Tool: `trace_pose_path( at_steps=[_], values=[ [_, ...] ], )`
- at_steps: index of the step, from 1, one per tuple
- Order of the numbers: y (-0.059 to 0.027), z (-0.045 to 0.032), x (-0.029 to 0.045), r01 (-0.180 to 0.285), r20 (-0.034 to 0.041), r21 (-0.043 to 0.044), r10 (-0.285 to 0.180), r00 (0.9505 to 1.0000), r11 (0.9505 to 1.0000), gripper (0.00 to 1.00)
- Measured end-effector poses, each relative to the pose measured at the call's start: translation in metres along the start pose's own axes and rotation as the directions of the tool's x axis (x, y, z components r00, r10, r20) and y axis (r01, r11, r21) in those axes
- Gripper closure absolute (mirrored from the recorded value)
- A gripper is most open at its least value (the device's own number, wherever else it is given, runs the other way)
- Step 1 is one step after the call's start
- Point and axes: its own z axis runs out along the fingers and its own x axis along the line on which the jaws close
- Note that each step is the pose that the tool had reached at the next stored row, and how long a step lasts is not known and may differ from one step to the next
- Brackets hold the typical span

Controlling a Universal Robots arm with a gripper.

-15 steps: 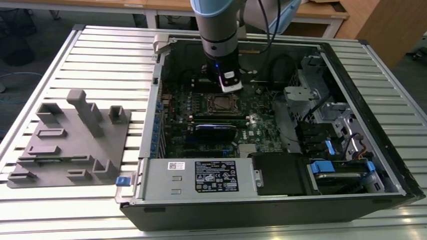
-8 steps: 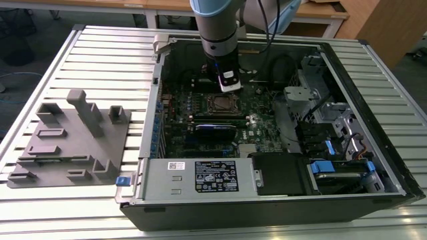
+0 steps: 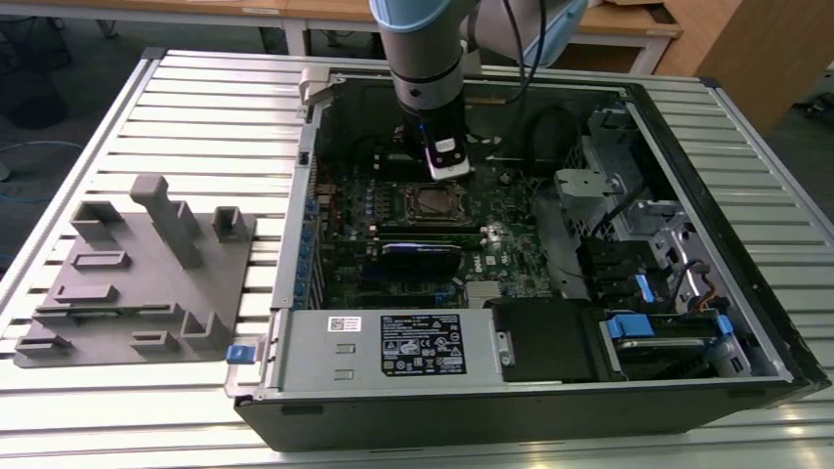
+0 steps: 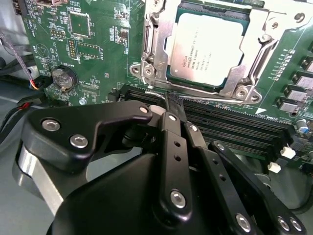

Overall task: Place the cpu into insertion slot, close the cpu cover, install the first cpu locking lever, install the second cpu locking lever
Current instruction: 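Install the first cpu locking lever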

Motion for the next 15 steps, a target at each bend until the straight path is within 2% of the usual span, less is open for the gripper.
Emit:
trace_pose_path(
  at_steps=[15],
  values=[
    [-0.0033, 0.0004, -0.0009, 0.000, 0.0026, -0.0017, 0.000, 1.0000, 1.0000, 0.89]
  ],
)
